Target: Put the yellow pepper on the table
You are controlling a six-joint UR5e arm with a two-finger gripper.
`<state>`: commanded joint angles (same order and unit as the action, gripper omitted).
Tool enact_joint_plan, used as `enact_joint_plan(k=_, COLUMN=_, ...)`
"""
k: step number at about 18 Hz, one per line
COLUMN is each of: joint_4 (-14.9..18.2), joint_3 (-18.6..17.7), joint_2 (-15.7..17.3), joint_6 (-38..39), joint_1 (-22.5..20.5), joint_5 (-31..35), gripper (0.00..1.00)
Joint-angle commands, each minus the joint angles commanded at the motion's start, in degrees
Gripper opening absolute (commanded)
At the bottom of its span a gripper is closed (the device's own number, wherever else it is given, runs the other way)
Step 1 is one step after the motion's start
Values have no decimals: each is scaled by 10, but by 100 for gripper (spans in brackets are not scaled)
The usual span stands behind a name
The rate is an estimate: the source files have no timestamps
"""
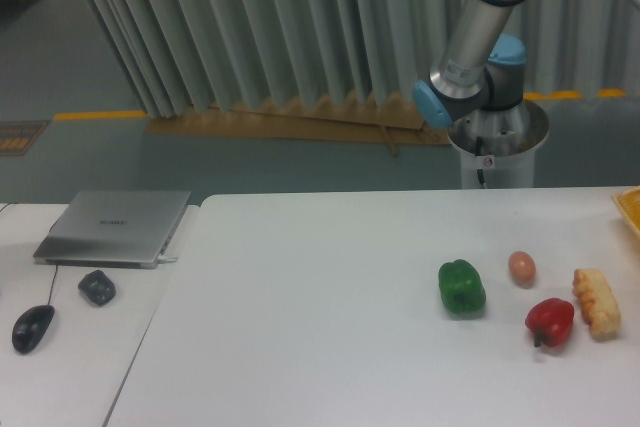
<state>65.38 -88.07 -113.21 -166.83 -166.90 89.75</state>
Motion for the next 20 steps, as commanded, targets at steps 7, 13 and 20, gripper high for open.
enact_joint_plan(k=7, joint_4=68, joint_3=-6, joint_2=76, joint_6=246, joint_1=28, joint_5=-104, gripper=48)
enact_joint_plan(k=13, joint_4=56, joint_3=-7, joint_2=91, joint_6=466, joint_1=125, joint_5=-107, gripper=48)
enact_joint_plan(k=20, joint_4=-45, joint_3=-8, joint_2=52, joint_6=742, joint_1=280, joint_5=-13, gripper=48)
